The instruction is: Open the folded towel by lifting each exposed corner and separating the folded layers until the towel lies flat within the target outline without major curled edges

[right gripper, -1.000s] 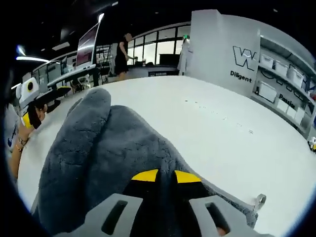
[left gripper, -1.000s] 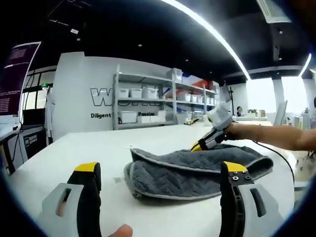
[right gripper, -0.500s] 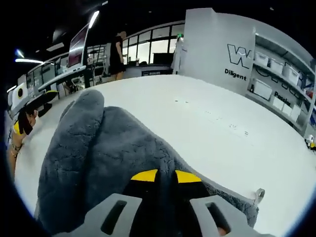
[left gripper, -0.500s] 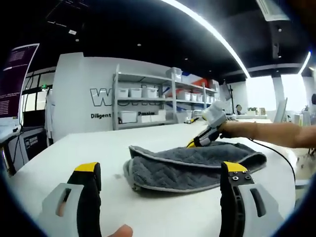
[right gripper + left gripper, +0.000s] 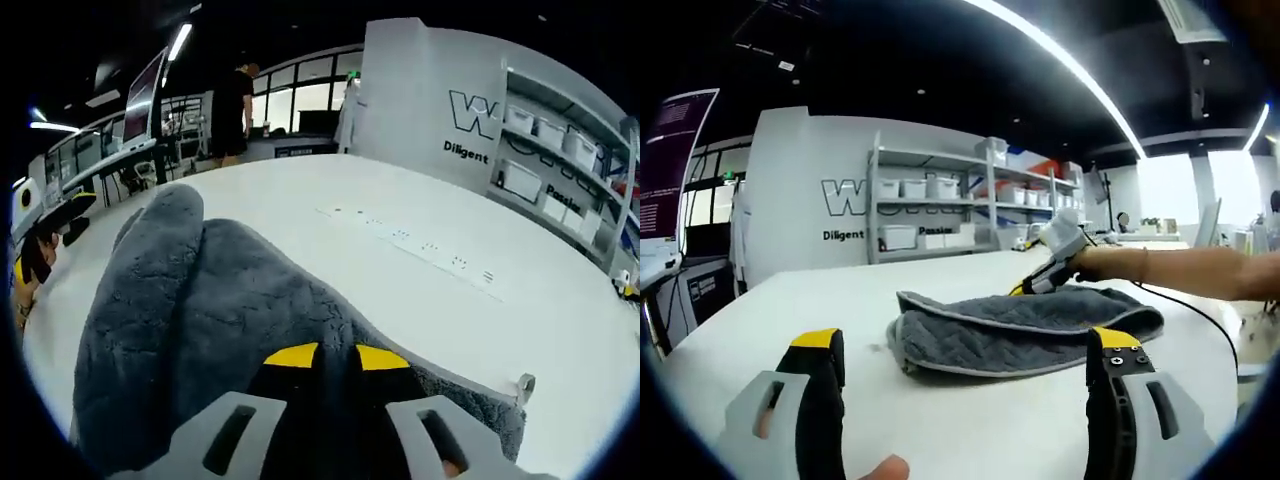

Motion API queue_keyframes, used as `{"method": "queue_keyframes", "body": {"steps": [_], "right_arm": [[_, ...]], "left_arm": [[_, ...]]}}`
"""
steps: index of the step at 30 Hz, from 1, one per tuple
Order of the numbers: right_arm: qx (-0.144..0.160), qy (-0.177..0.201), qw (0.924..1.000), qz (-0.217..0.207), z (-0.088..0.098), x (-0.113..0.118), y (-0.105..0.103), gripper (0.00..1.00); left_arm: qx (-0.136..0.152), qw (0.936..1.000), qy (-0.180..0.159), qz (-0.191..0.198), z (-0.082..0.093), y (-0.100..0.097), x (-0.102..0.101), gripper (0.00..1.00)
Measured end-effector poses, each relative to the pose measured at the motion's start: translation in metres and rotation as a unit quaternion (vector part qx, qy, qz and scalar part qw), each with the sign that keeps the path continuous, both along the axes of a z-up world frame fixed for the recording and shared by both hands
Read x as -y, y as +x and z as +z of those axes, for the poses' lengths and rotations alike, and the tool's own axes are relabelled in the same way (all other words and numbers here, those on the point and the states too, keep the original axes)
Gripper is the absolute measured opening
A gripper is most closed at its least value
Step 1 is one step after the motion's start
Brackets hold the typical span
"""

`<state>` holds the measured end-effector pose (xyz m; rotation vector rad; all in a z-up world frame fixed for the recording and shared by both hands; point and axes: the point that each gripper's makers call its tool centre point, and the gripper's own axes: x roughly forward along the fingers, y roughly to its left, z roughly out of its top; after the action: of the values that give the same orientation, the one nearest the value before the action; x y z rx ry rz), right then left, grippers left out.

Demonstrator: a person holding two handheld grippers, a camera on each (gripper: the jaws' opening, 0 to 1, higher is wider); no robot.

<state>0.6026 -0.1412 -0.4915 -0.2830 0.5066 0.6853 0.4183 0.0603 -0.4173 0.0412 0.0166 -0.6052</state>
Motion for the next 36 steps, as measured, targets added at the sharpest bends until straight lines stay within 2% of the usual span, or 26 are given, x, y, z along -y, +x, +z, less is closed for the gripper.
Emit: {"method": "queue_keyframes", "body": {"steps": [2,6,9,12,15,17,19,22,24,27,31,33,34,35,36], "right_arm": [[0.015,-0.002,0.9999,0.004,0.0,-0.003,0.005,0.09],[0.012,0.009,0.9999,-0.002,0.002,-0.002,0.008,0.09],[0.016,0.0,0.9999,-0.004,0.003,-0.003,0.009,0.1],[0.031,-0.007,0.9995,-0.008,0.005,0.0,0.011,0.16],[0.047,0.021,0.9978,-0.042,0.012,0.007,0.016,0.3],[0.046,0.049,0.9964,-0.052,0.018,0.008,0.015,0.32],[0.049,0.055,0.9956,-0.057,0.024,0.01,0.015,0.32],[0.048,0.066,0.9944,-0.068,0.035,0.016,0.012,0.44],[0.038,0.085,0.9944,-0.049,0.044,0.008,0.003,0.56],[0.034,0.098,0.994,-0.034,0.053,0.008,-0.009,0.64],[0.056,0.098,0.9933,-0.023,0.067,0.011,-0.025,0.74],[0.061,0.095,0.9933,-0.025,0.069,0.016,-0.033,0.85],[0.041,0.095,0.9936,-0.046,0.066,0.024,-0.038,0.91],[0.04,0.1,0.9933,-0.043,0.072,0.027,-0.038,0.97],[0.036,0.107,0.9929,-0.039,0.074,0.028,-0.042,0.99]], "left_arm": [[0.0,1.0,0.001,0.001,0.0,-0.001,0.001,0.99],[-0.001,1.0,0.002,0.003,-0.002,-0.002,0.001,0.99],[-0.003,1.0,0.002,0.001,-0.003,-0.002,0.002,0.99],[-0.005,1.0,-0.001,0.004,-0.003,-0.001,0.0,0.99],[-0.008,0.9999,-0.003,0.007,-0.004,0.001,-0.002,0.99],[-0.01,0.9999,-0.001,0.009,-0.004,0.002,-0.003,0.99],[-0.01,0.9999,-0.002,0.007,-0.004,0.002,-0.003,0.99],[-0.01,0.9999,0.0,0.006,-0.004,0.002,-0.002,0.99],[-0.01,0.9999,0.0,0.005,-0.004,0.001,-0.001,0.99],[-0.011,0.9999,0.0,0.004,-0.005,0.002,-0.001,0.99],[-0.013,0.9999,-0.001,0.007,-0.006,0.003,-0.003,0.99],[-0.016,0.9998,0.0,0.008,-0.007,0.004,-0.003,0.99],[-0.017,0.9998,0.0,0.008,-0.008,0.004,-0.003,0.99],[-0.019,0.9998,0.0,0.008,-0.009,0.005,-0.003,0.99],[-0.02,0.9998,-0.001,0.007,-0.009,0.004,-0.003,0.99]]}}
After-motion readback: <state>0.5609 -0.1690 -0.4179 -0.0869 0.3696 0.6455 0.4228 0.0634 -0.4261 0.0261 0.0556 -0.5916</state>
